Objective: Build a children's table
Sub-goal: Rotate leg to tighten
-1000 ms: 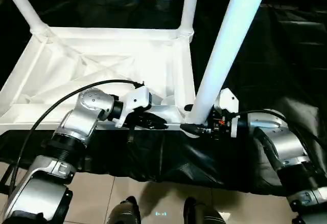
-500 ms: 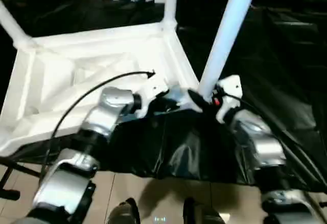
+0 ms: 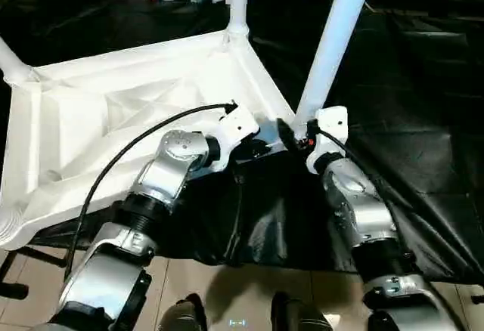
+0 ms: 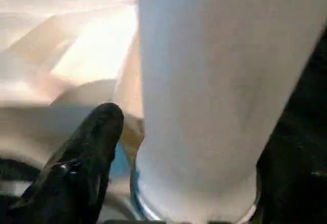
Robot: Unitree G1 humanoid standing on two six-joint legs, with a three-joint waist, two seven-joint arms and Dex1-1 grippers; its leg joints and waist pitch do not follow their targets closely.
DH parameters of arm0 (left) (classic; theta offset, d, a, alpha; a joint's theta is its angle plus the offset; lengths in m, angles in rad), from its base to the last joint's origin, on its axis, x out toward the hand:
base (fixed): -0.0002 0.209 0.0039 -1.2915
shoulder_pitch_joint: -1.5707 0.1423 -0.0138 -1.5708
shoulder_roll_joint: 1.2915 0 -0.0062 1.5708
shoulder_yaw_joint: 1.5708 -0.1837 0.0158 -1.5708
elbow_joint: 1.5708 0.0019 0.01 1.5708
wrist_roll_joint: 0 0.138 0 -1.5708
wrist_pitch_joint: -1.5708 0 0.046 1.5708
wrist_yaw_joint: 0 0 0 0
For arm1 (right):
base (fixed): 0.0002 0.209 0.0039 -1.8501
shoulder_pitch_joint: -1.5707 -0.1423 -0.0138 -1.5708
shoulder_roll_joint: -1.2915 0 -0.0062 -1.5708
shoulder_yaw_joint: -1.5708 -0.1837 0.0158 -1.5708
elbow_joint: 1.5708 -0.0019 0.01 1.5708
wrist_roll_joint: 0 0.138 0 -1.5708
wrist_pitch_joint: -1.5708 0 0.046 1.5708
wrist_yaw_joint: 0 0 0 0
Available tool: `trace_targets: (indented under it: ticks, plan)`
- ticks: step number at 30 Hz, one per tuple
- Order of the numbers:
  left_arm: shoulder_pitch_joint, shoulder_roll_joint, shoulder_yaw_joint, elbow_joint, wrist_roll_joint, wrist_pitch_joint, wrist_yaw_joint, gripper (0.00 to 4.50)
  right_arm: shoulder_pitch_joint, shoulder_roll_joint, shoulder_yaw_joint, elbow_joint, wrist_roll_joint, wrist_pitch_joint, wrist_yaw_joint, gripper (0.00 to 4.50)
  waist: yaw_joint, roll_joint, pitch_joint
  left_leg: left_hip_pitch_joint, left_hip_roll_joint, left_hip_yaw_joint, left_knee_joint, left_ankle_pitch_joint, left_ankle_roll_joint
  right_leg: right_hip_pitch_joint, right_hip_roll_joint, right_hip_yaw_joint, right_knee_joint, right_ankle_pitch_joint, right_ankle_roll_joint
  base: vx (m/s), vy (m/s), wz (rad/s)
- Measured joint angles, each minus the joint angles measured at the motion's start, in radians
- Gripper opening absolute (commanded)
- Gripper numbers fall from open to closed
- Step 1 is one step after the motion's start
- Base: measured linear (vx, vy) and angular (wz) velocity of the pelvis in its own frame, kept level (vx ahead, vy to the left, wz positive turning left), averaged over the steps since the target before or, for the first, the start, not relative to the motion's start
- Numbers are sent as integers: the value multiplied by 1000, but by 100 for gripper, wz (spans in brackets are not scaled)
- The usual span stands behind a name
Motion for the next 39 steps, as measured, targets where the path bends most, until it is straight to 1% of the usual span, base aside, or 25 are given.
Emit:
trace_targets:
  ticks: [3, 8, 12, 17, 19, 20, 21, 23, 24, 28, 29, 31, 36, 39]
  plan:
    - [7, 28, -3, -9, -15, -20, -59, 0, -4, -43, 16, -2, 13, -1, 112, 377, 2, 2, 0, 0, 3, -1, -2, 2, 4, 0, 2, -2, 0, -2, 2, 0, 0, 0]
    - [17, 80, -8, -16, -42, -63, -173, 0, 8, -135, 56, -34, 61, 5, 339, 377, 8, 5, 1, -1, 6, -1, -3, 2, 6, -2, 5, -4, 1, -3, 3, 0, 0, 0]
    - [23, 114, -17, -16, -61, -91, -265, 0, 21, -221, 87, -63, 104, 25, 528, 377, 13, 4, 2, -2, 6, 0, -2, 2, 6, -2, 5, -4, 1, -3, 3, 0, 0, 0]
    - [23, 138, -31, -3, -73, -132, -328, 0, 38, -288, 107, -102, 135, 57, 679, 377, 23, 3, 2, -1, 7, 0, -1, 2, 6, -1, 5, -5, 1, -3, 2, 0, 0, 0]
    - [23, 144, -32, -1, -79, -134, -348, 0, 40, -297, 108, -107, 152, 72, 710, 377, 25, 3, 2, -1, 7, 1, -1, 2, 6, -1, 5, -4, 1, -3, 2, 0, 0, 0]
    - [23, 147, -33, -1, -81, -134, -355, 0, 42, -302, 111, -111, 155, 75, 721, 362, 26, 3, 2, -1, 7, 1, -1, 2, 6, -1, 5, -4, 1, -3, 2, 0, 0, 0]
    - [23, 151, -33, -1, -82, -134, -366, 0, 43, -306, 113, -112, 160, 75, 733, 362, 27, 3, 2, -2, 8, 1, -1, 2, 6, -1, 5, -5, 1, -3, 2, 0, 0, 0]
    - [23, 160, -35, -1, -89, -135, -388, 0, 43, -318, 120, -115, 164, 75, 764, 342, 30, 3, 2, -2, 8, 1, -1, 2, 6, -2, 5, -5, 1, -3, 2, 0, 0, 0]
    - [23, 164, -36, 0, -91, -138, -399, 0, 43, -322, 123, -116, 164, 75, 774, 342, 31, 3, 2, -2, 8, 1, -1, 2, 6, -2, 5, -5, 1, -3, 2, 0, 0, 0]
    - [24, 169, -37, 1, -95, -143, -411, 0, 43, -325, 123, -116, 164, 75, 784, 307, 36, 3, 2, -2, 8, 1, -1, 2, 6, -2, 5, -5, 1, -3, 2, 0, 0, 0]
    - [24, 170, -37, 1, -97, -144, -412, 0, 43, -326, 124, -116, 163, 75, 785, 307, 38, 3, 2, -2, 8, 1, -1, 2, 6, -2, 5, -5, 1, -3, 2, 0, 0, 0]
    - [24, 173, -37, 2, -101, -148, -412, 0, 43, -326, 124, -116, 163, 75, 786, 282, 40, 3, 2, -2, 8, 1, -1, 2, 6, -2, 5, -5, 1, -3, 2, 0, 0, 0]
    - [25, 177, -38, 3, -105, -153, -414, 0, 43, -324, 126, -117, 163, 75, 787, 266, 39, 3, 2, -2, 9, 1, -1, 2, 6, -2, 5, -6, 1, -3, 2, 0, 0, 0]
    - [27, 179, -38, 2, -107, -154, -413, 0, 50, -315, 125, -124, 164, 76, 786, 264, 40, 3, 2, -2, 9, 1, -1, 2, 6, -2, 5, -6, 2, -3, 2, 0, 0, 0]
